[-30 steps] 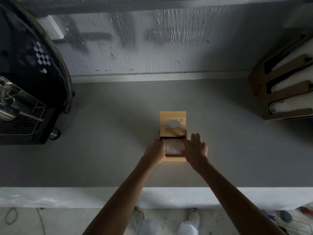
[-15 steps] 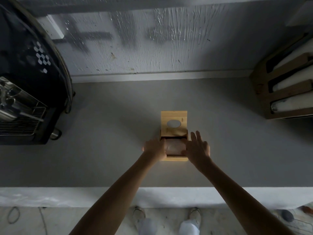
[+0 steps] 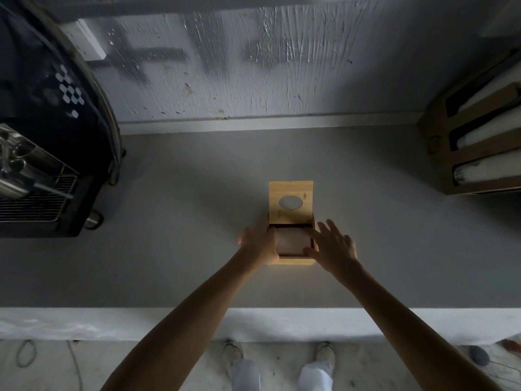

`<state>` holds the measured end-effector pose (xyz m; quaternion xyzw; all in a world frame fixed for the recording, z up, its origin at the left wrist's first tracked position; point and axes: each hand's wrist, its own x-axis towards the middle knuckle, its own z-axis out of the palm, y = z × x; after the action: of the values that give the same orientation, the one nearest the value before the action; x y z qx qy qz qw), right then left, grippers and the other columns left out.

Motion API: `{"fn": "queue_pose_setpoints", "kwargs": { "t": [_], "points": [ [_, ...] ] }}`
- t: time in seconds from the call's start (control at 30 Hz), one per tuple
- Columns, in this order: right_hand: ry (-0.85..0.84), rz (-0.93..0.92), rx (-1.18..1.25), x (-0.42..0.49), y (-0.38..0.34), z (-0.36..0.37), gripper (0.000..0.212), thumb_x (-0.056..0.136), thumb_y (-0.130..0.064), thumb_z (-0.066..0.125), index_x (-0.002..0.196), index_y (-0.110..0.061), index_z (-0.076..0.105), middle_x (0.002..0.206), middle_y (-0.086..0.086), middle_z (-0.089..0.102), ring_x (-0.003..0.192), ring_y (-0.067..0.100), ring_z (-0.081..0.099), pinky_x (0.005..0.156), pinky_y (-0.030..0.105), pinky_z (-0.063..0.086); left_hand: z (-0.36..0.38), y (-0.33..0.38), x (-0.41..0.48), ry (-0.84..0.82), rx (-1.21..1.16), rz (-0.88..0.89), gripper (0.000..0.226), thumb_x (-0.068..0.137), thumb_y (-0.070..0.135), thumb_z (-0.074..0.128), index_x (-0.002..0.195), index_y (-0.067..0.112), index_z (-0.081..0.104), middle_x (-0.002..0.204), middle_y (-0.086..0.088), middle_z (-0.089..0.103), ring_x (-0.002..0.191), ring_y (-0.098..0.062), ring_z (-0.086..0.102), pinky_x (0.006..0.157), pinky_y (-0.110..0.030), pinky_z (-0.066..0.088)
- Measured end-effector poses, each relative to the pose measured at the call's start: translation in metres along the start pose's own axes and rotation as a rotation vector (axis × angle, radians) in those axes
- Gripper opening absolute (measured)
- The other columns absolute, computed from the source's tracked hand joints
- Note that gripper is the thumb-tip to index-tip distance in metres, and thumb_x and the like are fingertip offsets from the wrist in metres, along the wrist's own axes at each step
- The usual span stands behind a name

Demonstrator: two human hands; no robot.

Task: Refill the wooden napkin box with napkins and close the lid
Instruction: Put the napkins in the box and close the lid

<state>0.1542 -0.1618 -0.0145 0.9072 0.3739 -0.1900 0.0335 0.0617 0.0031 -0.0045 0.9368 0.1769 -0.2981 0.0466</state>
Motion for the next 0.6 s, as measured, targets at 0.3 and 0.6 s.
{"fn": "queue_pose_setpoints", "kwargs": {
  "t": [0.3, 0.6],
  "points": [
    [0.266, 0.071, 0.742, -0.012, 0.014, 0.018, 0.043, 0.094, -0.047, 0.050, 0.135, -0.034, 0.052, 0.147, -0.001, 0.048, 0.130, 0.022, 0.051, 0.099, 0.040, 0.049, 0.026, -0.026, -0.032, 0.449, -0.341, 0.130, 0.044, 0.097, 0.036, 0.040, 0.140, 0.038, 0.034, 0.108, -0.002, 0.070, 0.096, -0.025, 0.068, 0.077, -0.036, 0.052],
    [-0.516, 0.593, 1.742, 0.041, 0.031, -0.023, 0.078, 0.074, -0.079, 0.050, 0.134, -0.030, 0.051, 0.138, 0.014, 0.049, 0.123, 0.037, 0.049, 0.106, 0.051, 0.039, -0.042, -0.036, 0.026, -0.393, -1.774, -0.427, 0.080, 0.086, 0.069, 0.041, 0.148, 0.021, 0.027, 0.156, -0.013, 0.023, 0.142, -0.043, 0.022, 0.107, -0.067, 0.021]
  ]
}}
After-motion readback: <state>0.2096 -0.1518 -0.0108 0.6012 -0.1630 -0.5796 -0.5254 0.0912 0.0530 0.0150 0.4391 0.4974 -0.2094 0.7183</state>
